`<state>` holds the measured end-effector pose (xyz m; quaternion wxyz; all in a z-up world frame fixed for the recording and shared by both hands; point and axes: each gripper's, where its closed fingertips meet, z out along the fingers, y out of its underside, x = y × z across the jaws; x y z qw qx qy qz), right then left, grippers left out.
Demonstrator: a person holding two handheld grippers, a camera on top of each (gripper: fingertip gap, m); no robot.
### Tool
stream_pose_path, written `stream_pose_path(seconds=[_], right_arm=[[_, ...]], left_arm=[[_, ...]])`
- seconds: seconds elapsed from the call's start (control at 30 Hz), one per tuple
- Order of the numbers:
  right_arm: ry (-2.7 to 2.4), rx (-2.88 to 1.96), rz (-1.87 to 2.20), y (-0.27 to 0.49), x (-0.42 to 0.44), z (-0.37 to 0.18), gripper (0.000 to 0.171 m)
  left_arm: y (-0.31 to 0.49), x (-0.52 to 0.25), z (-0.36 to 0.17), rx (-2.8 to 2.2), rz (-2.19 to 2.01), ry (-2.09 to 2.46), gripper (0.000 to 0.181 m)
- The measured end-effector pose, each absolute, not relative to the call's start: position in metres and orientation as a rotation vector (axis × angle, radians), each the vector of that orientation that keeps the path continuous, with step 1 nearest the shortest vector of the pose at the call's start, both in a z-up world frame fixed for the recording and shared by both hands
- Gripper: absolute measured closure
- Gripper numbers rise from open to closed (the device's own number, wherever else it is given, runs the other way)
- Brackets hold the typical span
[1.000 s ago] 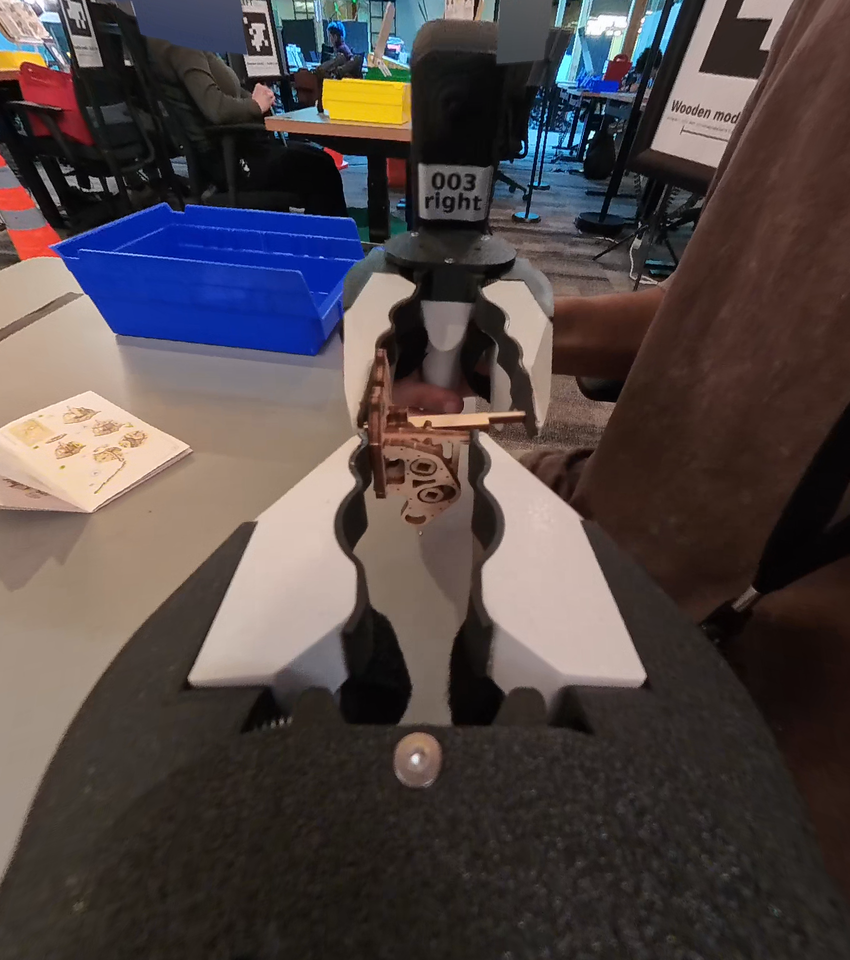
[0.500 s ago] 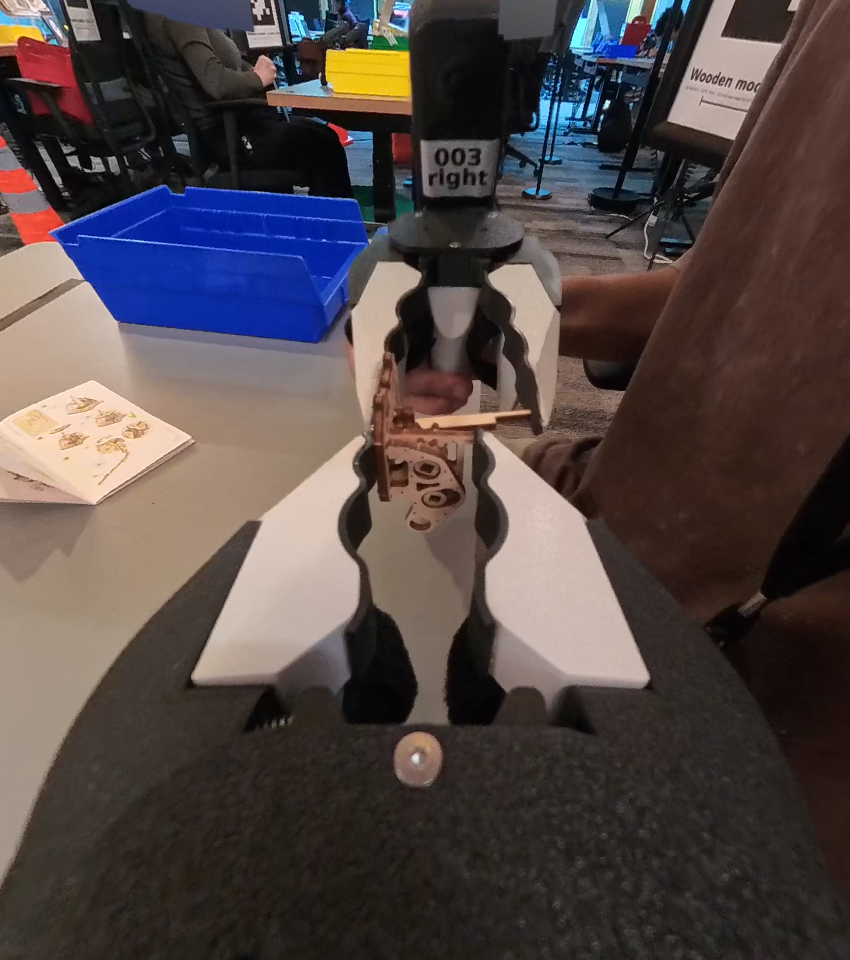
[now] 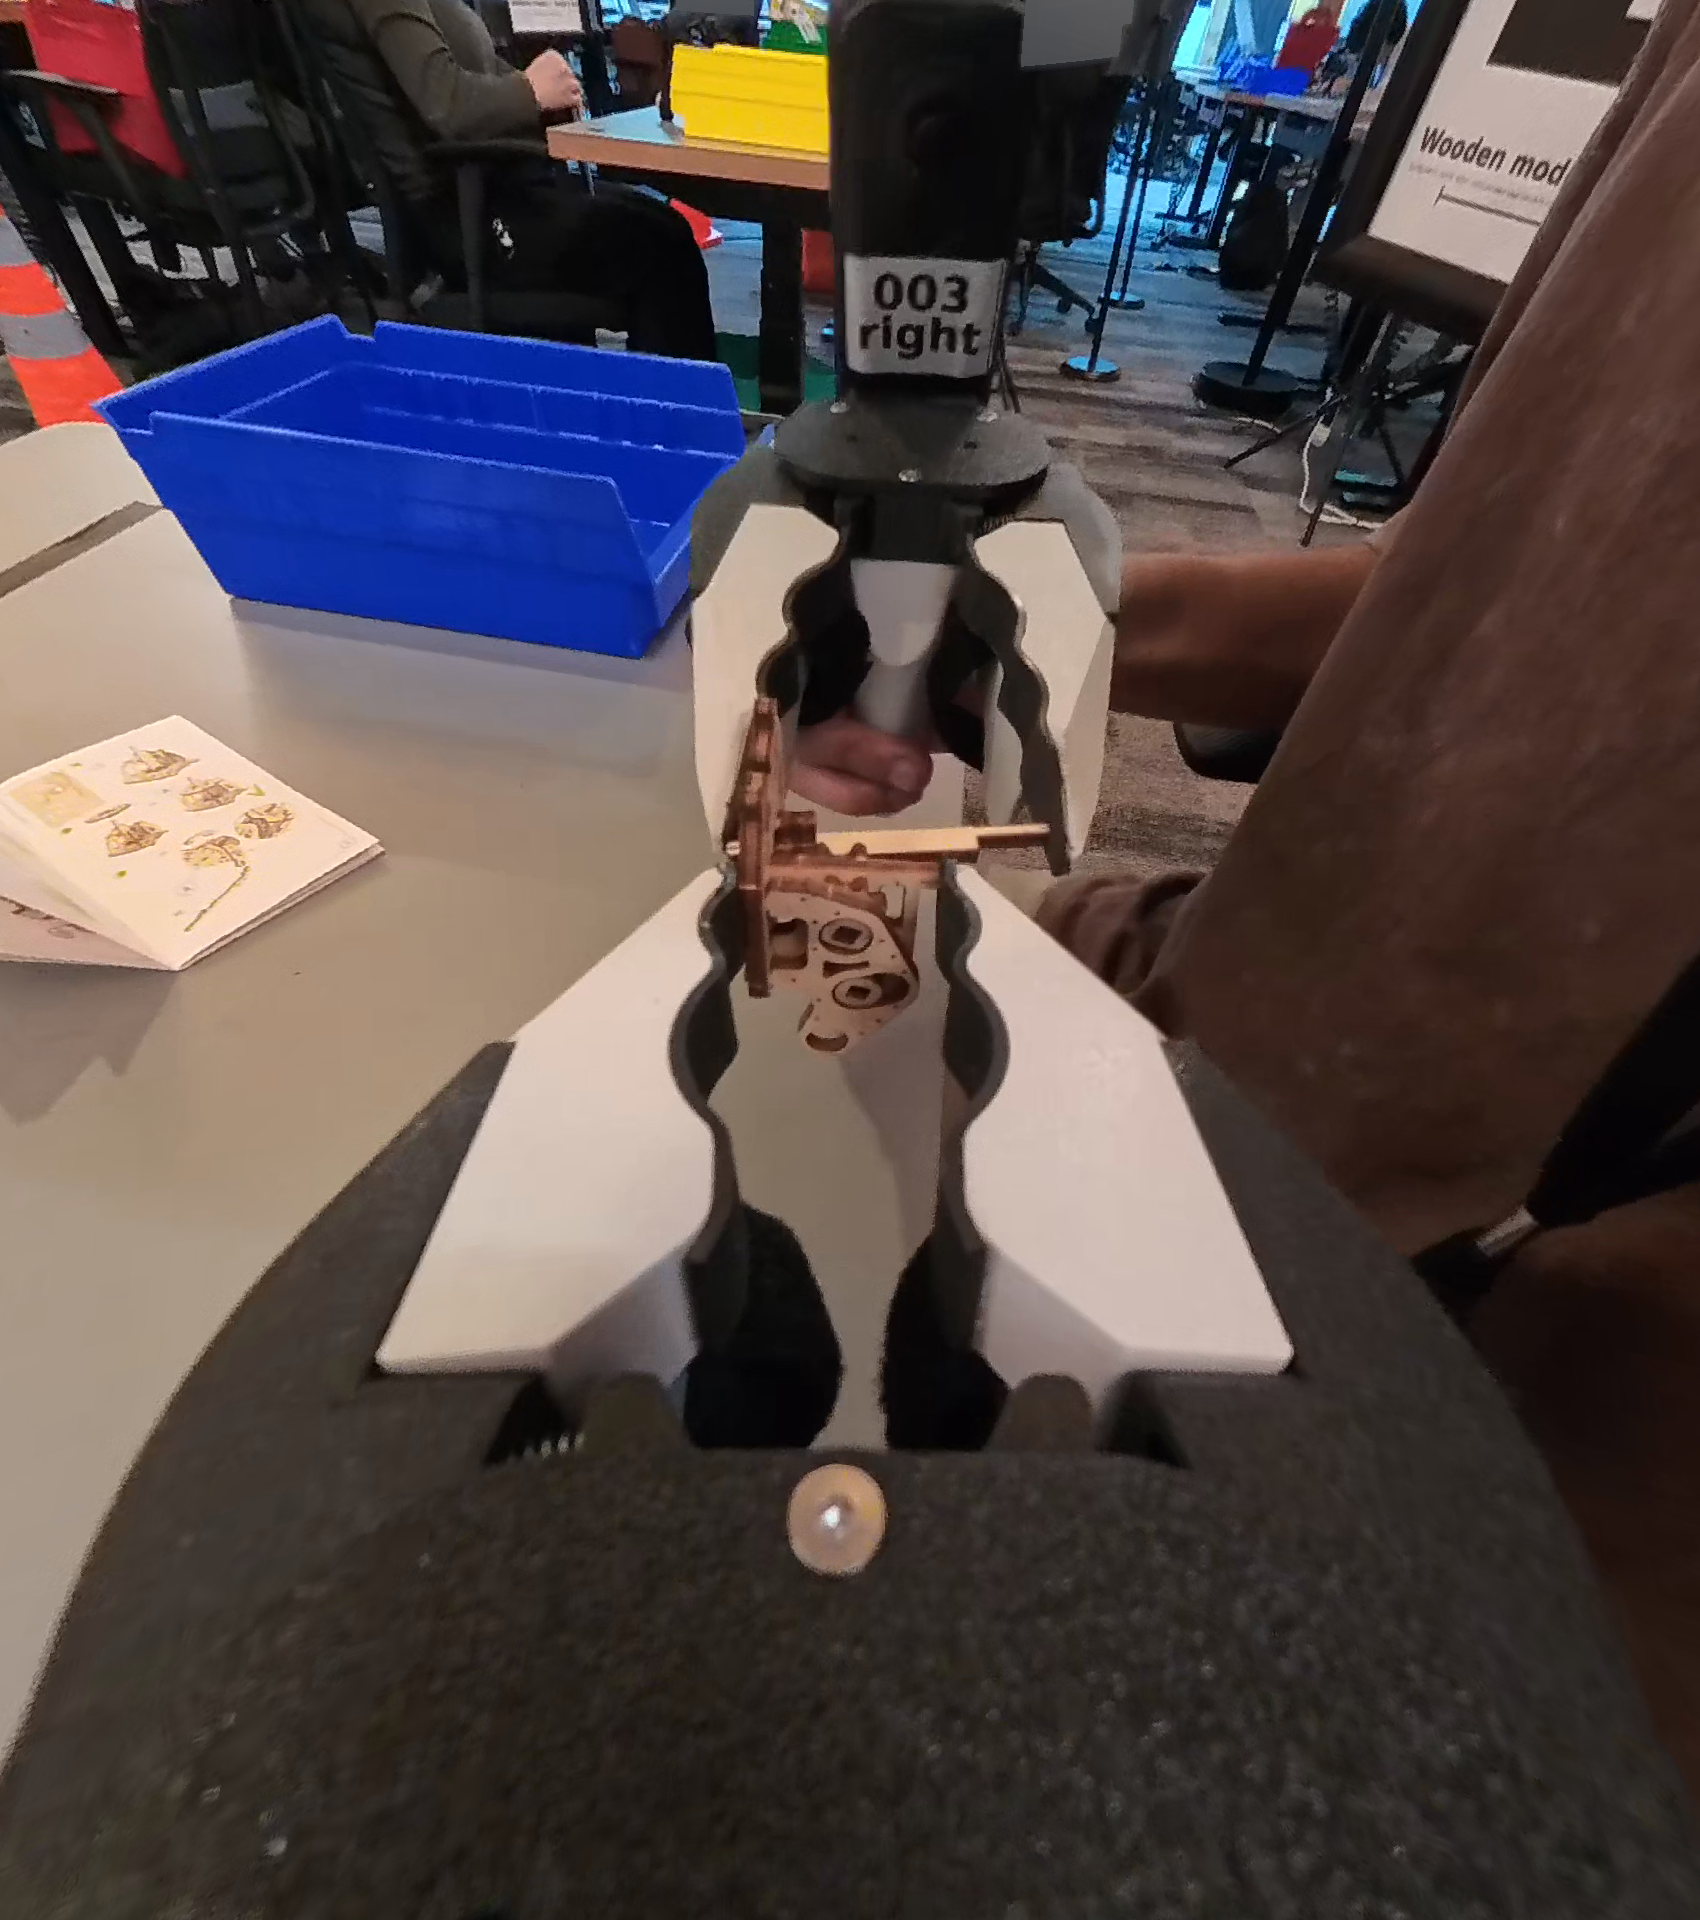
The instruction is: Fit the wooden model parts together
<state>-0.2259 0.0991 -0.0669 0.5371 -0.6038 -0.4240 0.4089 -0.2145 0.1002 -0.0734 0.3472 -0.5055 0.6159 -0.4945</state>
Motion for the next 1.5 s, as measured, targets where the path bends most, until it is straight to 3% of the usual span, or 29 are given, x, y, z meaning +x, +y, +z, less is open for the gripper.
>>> stream_pose_path(seconds=[0.33,0.5,0.8,1.3,1.5], right_arm=[[-0.836,-1.54,1.255,0.104,-0.216,-0.065,0.113],[-0.827,-1.57,1.182,0.111,-0.215,-0.075,0.112],[-0.856,-1.464,1.224,0.101,-0.219,-0.062,0.113],[-0.983,-1.475,1.101,0.091,-0.225,-0.052,0.113],[-0.959,-1.629,1.142,0.093,-0.226,-0.076,0.112]], left_arm=[[0.101,-0.21,-0.074,-1.383,-1.499,1.514,0.136],[0.108,-0.21,-0.076,-1.449,-1.553,1.459,0.133],[0.104,-0.215,-0.065,-1.372,-1.543,1.475,0.147],[0.09,-0.228,-0.042,-1.357,-1.773,1.577,0.135],[0.09,-0.227,-0.07,-1.467,-1.604,1.617,0.133]])
